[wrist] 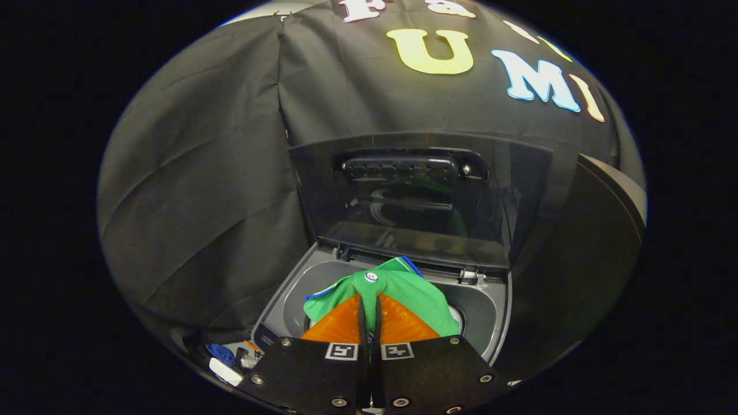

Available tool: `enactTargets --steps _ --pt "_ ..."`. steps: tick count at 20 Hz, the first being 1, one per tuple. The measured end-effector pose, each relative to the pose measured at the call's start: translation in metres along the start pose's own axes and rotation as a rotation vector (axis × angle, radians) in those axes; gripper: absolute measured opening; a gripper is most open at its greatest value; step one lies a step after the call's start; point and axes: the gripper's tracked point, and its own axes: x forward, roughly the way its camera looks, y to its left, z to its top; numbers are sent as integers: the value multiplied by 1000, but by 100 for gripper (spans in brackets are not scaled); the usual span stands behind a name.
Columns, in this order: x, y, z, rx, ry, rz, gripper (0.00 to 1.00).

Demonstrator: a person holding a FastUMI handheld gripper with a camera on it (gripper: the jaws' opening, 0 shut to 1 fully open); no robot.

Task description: Put the clothes into the washing machine and then close the washing machine lid.

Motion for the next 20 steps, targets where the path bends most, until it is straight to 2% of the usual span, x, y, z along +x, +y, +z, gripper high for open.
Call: enactTargets --steps 11,18,20 --pt "34 -9 -57 5 140 -23 2" --pt "44 -20 -87 17 226 -50 7" --pt "42 -21 -93 19 234 -39 14"
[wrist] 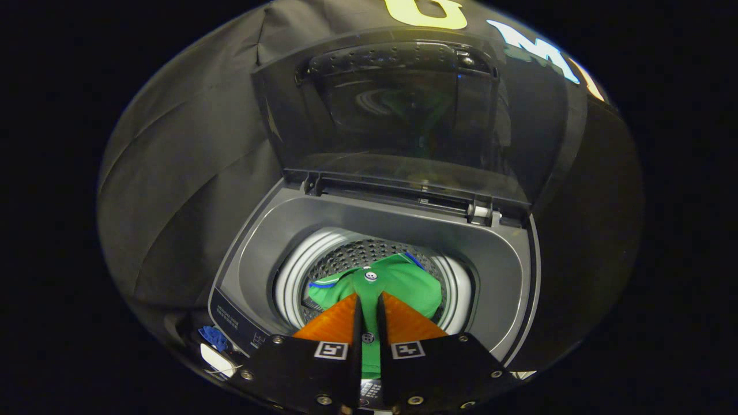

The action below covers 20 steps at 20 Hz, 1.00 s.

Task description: Put the clothes into the washing machine and then close the washing machine lid.

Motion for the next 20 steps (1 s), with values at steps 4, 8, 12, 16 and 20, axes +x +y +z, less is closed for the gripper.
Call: enactTargets --steps 4,8,12,16,20 --pt "-7 1 6 -18 -47 0 59" --pt "-22 4 22 -25 -119 -3 97" --pt "-47 11 53 -35 -235 3 96" --pt "-73 16 91 -51 -352 -10 96" --pt "-101 22 132 -58 -471 -23 96"
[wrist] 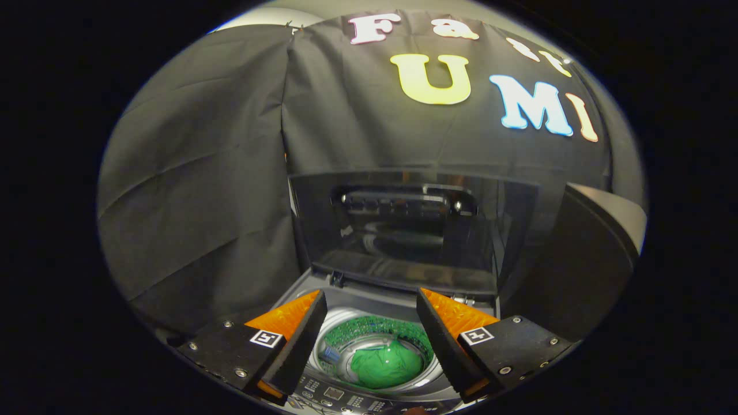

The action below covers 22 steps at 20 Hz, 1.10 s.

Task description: Put the clothes into the washing machine and then close the washing machine lid.

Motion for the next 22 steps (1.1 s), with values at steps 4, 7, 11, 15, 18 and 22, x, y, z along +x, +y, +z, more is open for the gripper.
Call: enactTargets --steps 4,7,11,15,18,22 --pt "-8 2 46 -20 -120 -19 96" --pt "-7 5 66 -17 -171 -22 96" --pt "-3 7 90 -30 -214 -33 96" --pt "10 4 109 -20 -222 -58 96" --pt "23 1 123 -24 -226 -81 96" --pt "44 -1 137 -14 -217 -103 96"
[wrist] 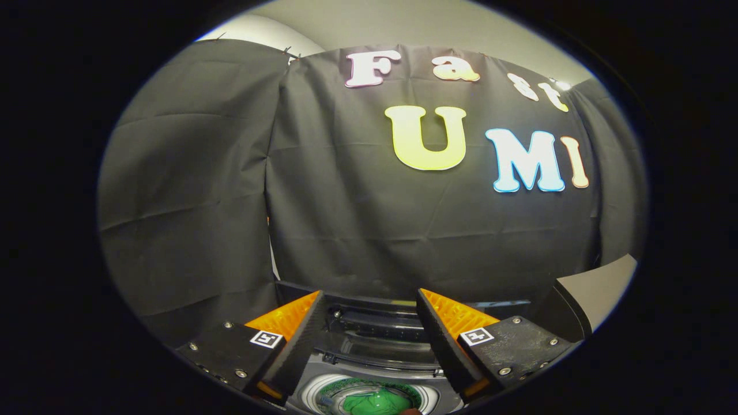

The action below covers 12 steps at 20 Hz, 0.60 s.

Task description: Put the clothes into the washing machine and then close the washing machine lid.

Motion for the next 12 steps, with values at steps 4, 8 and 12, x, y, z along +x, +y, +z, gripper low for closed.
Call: enactTargets --steps 4,8,12 --pt "27 -2 2 16 43 -21 96" --pt "54 -12 -4 38 114 -57 96" --pt "83 -23 -13 82 195 -96 96"
